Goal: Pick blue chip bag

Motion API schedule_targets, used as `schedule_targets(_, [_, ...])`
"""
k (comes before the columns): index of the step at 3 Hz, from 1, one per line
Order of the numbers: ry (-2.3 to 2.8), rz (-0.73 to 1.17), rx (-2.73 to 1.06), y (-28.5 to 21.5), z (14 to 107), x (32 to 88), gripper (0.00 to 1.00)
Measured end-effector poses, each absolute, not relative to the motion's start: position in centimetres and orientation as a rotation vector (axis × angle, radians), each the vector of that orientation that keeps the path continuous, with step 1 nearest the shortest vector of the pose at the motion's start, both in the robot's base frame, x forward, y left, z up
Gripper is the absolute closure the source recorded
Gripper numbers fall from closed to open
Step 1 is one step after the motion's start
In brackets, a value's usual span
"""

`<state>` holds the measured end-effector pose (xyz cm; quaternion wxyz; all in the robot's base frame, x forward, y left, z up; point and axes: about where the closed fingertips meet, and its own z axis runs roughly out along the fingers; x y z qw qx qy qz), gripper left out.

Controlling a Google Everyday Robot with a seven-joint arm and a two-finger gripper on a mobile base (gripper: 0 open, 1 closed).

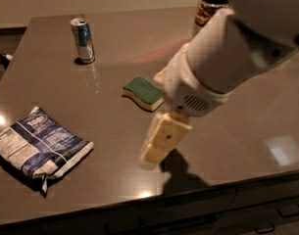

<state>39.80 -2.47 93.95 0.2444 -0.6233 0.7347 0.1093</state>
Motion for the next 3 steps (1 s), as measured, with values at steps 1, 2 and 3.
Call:
schedule_targets(1, [1.937, 0.395, -1.735, 5.2, 91.2, 39.6, 0.0])
schedule_targets(2, [1.901, 0.441, -1.757, 9.3, 89.3, 39.6, 0.0])
schedule_targets(3, [1.881, 0.483, -1.787, 12.9, 87.0, 39.0, 0.0])
